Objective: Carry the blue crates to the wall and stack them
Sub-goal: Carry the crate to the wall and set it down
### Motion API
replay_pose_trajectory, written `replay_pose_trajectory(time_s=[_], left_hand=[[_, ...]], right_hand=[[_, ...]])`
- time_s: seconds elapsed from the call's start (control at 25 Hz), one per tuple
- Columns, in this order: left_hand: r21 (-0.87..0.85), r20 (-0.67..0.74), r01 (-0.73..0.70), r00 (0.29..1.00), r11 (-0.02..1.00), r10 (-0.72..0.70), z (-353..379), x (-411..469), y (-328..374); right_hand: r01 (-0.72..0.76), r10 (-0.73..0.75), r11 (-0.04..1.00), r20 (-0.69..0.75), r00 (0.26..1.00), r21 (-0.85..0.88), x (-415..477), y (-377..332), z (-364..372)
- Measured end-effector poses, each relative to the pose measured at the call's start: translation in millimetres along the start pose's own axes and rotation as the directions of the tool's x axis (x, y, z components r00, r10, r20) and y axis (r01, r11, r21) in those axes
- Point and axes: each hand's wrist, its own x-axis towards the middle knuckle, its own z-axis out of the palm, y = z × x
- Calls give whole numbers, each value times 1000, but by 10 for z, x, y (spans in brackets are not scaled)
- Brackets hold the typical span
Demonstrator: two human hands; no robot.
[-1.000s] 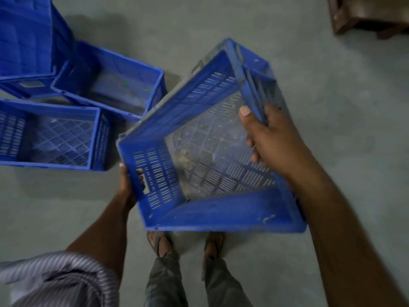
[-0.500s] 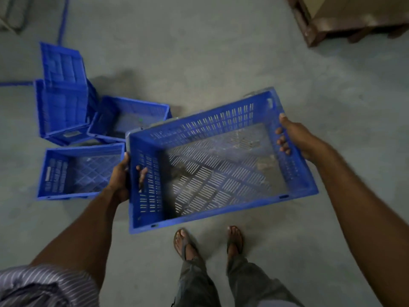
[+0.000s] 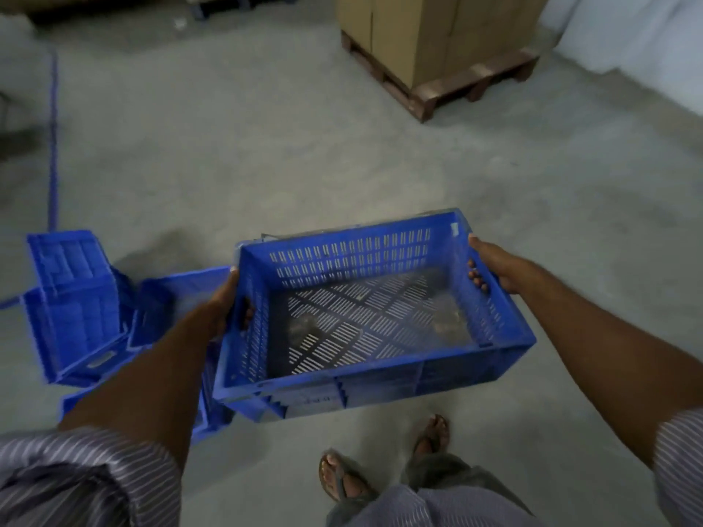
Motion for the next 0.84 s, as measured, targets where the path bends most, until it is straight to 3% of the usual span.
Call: replay_pose_trajectory(time_s=[0.28, 0.48, 0.56, 0.68, 0.84], left_hand=[[254, 72, -72, 996, 964, 56, 1414, 19, 1051], [338, 133, -131, 987, 932, 90, 2345, 163, 1722], [366, 144, -182, 980, 913, 138, 2820, 219, 2012], [366, 164, -299, 953, 881, 256, 3457, 359, 2439], [355, 172, -484, 875, 800, 453, 4260, 732, 3047]], right_hand=[[-92, 109, 985, -114, 987, 144, 130, 279, -1304], [-56, 88, 978, -154, 984, 201, 305, 323, -2086], [2, 63, 963, -231, 971, 270, 391, 296, -2463], [90, 28, 952, -377, 926, 293, 520, 195, -2899], [178, 24, 943, -593, 805, 280, 871, -52, -3339]])
